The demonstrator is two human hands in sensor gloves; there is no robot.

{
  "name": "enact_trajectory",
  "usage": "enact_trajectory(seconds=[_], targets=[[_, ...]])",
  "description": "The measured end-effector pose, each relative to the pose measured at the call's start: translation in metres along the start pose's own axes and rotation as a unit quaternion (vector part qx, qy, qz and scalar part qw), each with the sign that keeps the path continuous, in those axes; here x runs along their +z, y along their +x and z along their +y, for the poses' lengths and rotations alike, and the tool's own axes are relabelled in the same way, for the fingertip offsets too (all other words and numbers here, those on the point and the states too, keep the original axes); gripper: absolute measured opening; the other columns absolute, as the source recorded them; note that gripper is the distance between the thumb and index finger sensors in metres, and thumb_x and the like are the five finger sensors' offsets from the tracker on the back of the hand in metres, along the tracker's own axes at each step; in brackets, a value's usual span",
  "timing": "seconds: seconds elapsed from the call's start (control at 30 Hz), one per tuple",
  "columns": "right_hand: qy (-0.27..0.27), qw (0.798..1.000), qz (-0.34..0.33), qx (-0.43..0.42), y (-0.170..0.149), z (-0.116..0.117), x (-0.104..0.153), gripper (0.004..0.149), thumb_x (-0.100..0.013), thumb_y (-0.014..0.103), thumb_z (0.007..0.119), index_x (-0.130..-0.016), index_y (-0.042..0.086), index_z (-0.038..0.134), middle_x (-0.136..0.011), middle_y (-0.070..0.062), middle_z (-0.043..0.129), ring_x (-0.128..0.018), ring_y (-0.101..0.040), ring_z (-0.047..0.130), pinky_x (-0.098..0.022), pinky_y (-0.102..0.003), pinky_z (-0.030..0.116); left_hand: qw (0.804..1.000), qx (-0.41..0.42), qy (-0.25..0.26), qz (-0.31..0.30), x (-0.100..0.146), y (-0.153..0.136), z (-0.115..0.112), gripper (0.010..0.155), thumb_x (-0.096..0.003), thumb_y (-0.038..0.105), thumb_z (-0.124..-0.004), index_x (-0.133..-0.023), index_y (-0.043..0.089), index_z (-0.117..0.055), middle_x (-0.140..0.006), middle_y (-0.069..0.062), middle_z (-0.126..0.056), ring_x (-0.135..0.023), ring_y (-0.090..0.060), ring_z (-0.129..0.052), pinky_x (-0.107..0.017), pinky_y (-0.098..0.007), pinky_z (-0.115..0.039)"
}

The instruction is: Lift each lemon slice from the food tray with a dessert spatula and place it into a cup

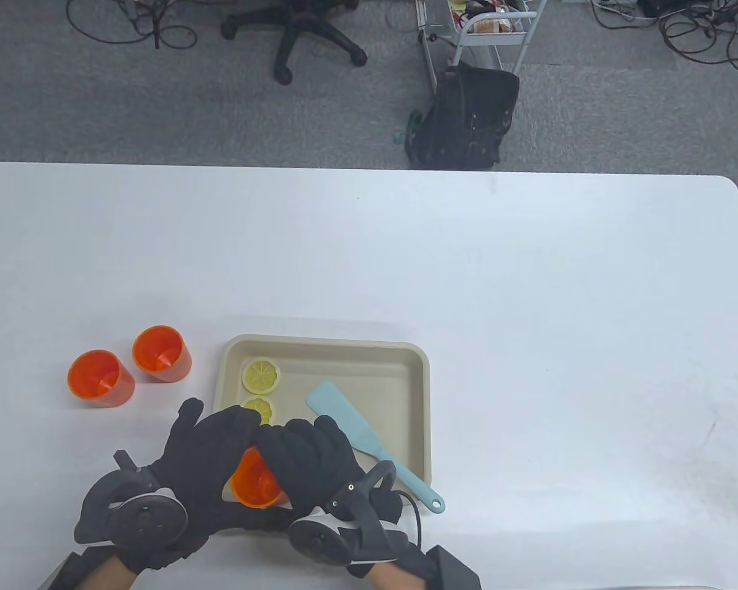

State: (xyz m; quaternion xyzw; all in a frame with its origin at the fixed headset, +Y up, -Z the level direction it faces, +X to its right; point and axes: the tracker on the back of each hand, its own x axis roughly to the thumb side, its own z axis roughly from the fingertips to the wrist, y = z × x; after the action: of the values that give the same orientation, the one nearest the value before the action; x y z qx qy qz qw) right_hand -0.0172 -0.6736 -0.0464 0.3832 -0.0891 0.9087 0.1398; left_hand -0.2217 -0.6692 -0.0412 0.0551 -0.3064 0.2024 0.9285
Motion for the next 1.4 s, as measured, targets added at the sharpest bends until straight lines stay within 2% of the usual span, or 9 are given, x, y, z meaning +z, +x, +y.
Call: enact_trajectory(seconds=[0.13,0.33,0.4,0.53,0.63,0.77,0.87,1.03,1.4], targets=[[-0.02,1.0,0.008,0.001,0.001,0.001,0.0,0.105,-0.033,0.058,0.098,-0.112,0.012,0.045,-0.106,-0.015,0.069,-0.098,-0.039,0.077,-0.075,-0.069,0.054,1.0,-0.002,0.017,0.0,0.0,0.001,-0.001,0.121,-0.0335,0.073,-0.092,-0.118,0.013,-0.029,-0.11,-0.005,-0.075,-0.112,-0.041,-0.062,-0.076,-0.079,-0.036],[-0.055,0.997,0.046,0.033,-0.004,-0.011,0.001,0.102,-0.033,0.057,0.099,-0.112,0.014,0.049,-0.106,-0.013,0.07,-0.098,-0.038,0.078,-0.075,-0.068,0.053,0.998,-0.023,0.059,0.011,0.004,0.002,0.003,0.118,-0.0359,0.073,-0.089,-0.119,0.016,-0.027,-0.115,-0.007,-0.07,-0.113,-0.042,-0.059,-0.077,-0.079,-0.035],[-0.095,0.991,0.086,0.039,-0.017,-0.02,0.006,0.103,-0.034,0.057,0.099,-0.112,0.014,0.048,-0.107,-0.013,0.069,-0.098,-0.037,0.077,-0.076,-0.068,0.053,0.996,-0.04,0.076,0.036,0.008,-0.005,0.008,0.116,-0.0382,0.074,-0.087,-0.12,0.018,-0.026,-0.119,-0.008,-0.063,-0.115,-0.045,-0.055,-0.078,-0.08,-0.033],[-0.142,0.976,0.163,0.029,-0.05,-0.039,0.015,0.104,-0.035,0.056,0.099,-0.113,0.014,0.044,-0.108,-0.012,0.066,-0.099,-0.037,0.075,-0.076,-0.068,0.051,0.987,-0.09,0.098,0.087,0.016,-0.025,0.018,0.116,-0.0383,0.075,-0.086,-0.12,0.024,-0.022,-0.125,-0.008,-0.052,-0.117,-0.047,-0.047,-0.079,-0.081,-0.027],[-0.157,0.965,0.208,0.016,-0.077,-0.049,0.024,0.104,-0.035,0.055,0.099,-0.113,0.014,0.043,-0.108,-0.012,0.066,-0.092,-0.033,0.079,-0.076,-0.066,0.053,0.98,-0.116,0.105,0.121,0.021,-0.04,0.023,0.113,-0.0394,0.076,-0.084,-0.12,0.026,-0.022,-0.127,-0.008,-0.046,-0.119,-0.048,-0.042,-0.079,-0.081,-0.025],[-0.192,0.942,0.269,0.047,-0.109,-0.064,0.041,0.104,-0.035,0.055,0.1,-0.113,0.015,0.043,-0.108,-0.012,0.065,-0.085,-0.028,0.083,-0.075,-0.064,0.057,0.968,-0.133,0.118,0.177,0.028,-0.057,0.031,0.112,-0.04,0.075,-0.084,-0.12,0.027,-0.022,-0.128,-0.009,-0.042,-0.119,-0.048,-0.039,-0.079,-0.082,-0.023],[-0.195,0.93,0.304,0.073,-0.126,-0.067,0.05,0.103,-0.035,0.054,0.1,-0.113,0.016,0.043,-0.109,-0.012,0.065,-0.083,-0.028,0.084,-0.075,-0.063,0.058,0.961,-0.135,0.129,0.204,0.033,-0.066,0.038,0.112,-0.0409,0.075,-0.083,-0.12,0.027,-0.021,-0.129,-0.01,-0.04,-0.119,-0.049,-0.038,-0.079,-0.082,-0.022],[-0.176,0.915,0.357,0.065,-0.156,-0.056,0.056,0.103,-0.036,0.052,0.1,-0.113,0.016,0.042,-0.11,-0.011,0.063,-0.082,-0.028,0.085,-0.075,-0.063,0.058,0.952,-0.123,0.137,0.244,0.04,-0.079,0.045,0.11,-0.0428,0.075,-0.081,-0.121,0.026,-0.02,-0.129,-0.011,-0.039,-0.119,-0.05,-0.038,-0.078,-0.082,-0.022],[-0.111,0.883,0.454,0.048,-0.214,-0.014,0.068,0.102,-0.036,0.052,0.1,-0.112,0.019,0.042,-0.11,-0.01,0.062,-0.082,-0.028,0.087,-0.074,-0.061,0.06,0.943,-0.099,0.107,0.299,0.048,-0.11,0.043,0.108,-0.0441,0.076,-0.08,-0.121,0.028,-0.022,-0.129,-0.009,-0.038,-0.118,-0.051,-0.038,-0.077,-0.082,-0.023]])
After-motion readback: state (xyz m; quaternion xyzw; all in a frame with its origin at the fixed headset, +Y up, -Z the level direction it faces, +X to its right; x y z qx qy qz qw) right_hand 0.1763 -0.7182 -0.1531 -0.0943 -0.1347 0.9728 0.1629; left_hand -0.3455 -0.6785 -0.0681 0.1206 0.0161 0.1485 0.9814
